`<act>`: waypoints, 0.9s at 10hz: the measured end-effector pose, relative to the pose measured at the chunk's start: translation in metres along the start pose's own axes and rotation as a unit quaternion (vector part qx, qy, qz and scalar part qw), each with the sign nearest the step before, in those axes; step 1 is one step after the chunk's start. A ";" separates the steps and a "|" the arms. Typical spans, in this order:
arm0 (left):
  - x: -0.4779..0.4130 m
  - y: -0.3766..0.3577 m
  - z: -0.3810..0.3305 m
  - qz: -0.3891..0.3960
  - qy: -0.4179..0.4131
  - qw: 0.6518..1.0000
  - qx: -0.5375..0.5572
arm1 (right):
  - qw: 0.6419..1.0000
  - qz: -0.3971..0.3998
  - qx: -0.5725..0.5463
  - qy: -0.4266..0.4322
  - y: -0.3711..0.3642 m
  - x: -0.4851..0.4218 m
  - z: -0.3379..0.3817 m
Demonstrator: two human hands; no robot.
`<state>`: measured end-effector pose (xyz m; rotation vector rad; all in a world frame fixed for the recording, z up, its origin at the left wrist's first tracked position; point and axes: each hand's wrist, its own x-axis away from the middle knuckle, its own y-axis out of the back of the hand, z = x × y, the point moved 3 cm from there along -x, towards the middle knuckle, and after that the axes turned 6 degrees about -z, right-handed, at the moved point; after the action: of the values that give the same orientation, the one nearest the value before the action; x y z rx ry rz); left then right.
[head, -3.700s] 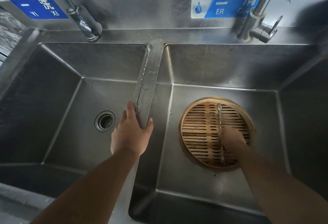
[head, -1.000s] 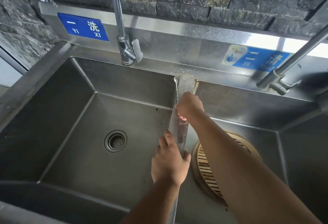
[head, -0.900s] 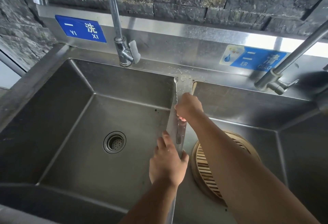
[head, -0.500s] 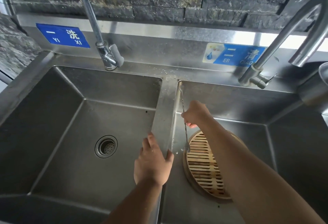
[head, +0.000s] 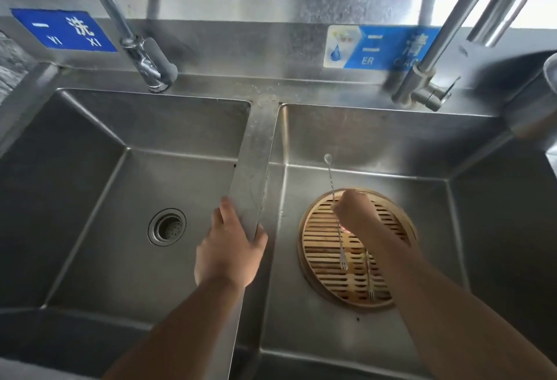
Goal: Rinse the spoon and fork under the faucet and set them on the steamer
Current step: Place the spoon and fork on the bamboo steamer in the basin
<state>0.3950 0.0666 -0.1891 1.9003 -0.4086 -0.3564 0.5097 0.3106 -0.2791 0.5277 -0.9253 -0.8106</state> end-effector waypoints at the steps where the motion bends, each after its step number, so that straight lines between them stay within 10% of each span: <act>1: 0.000 0.001 0.000 -0.002 0.004 1.000 -0.003 | 0.998 -0.008 0.021 0.057 -0.014 0.004 -0.021; 9: 0.000 0.004 -0.004 -0.006 0.002 1.000 0.005 | 0.993 -0.013 0.098 0.068 -0.070 -0.002 -0.080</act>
<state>0.3962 0.0682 -0.1841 1.9146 -0.3971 -0.3585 0.5512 0.2752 -0.3700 0.7577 -0.8777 -0.7019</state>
